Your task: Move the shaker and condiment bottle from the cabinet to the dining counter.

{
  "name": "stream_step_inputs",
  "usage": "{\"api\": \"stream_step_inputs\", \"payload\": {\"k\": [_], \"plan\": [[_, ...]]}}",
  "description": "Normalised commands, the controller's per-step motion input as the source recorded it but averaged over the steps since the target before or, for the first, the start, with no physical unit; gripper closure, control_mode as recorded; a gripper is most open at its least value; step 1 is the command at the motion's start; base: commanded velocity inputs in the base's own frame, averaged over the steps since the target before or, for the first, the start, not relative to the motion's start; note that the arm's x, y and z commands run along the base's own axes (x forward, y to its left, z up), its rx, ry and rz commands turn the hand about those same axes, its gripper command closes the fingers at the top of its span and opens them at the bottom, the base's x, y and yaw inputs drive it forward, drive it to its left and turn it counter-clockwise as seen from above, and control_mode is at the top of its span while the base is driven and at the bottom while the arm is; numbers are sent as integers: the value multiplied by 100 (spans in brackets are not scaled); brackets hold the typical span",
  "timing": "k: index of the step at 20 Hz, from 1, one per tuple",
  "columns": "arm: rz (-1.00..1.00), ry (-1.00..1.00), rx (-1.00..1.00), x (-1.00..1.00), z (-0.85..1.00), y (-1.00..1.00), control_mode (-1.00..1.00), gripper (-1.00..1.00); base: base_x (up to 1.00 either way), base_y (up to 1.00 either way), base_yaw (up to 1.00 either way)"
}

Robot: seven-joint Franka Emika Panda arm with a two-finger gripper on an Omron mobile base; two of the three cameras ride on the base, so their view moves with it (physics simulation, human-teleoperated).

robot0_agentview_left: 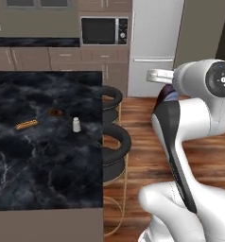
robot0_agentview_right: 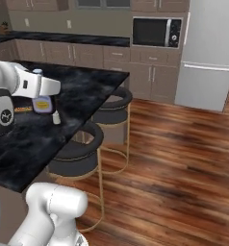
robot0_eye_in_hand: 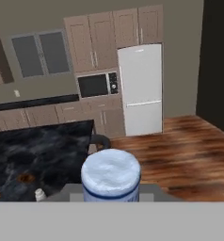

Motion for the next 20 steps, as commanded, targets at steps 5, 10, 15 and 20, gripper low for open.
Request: {"api": "stream_step_inputs", "payload": {"k": [5,10,15,20], "plan": [[0,0,0,0,0,0,100,100,44,-40,35],[0,0,0,0,0,0,100,100,53,-33,35],[0,0,0,0,0,0,100,100,51,-34,30],[0,0,0,0,0,0,100,100,63,-8,17]]}}
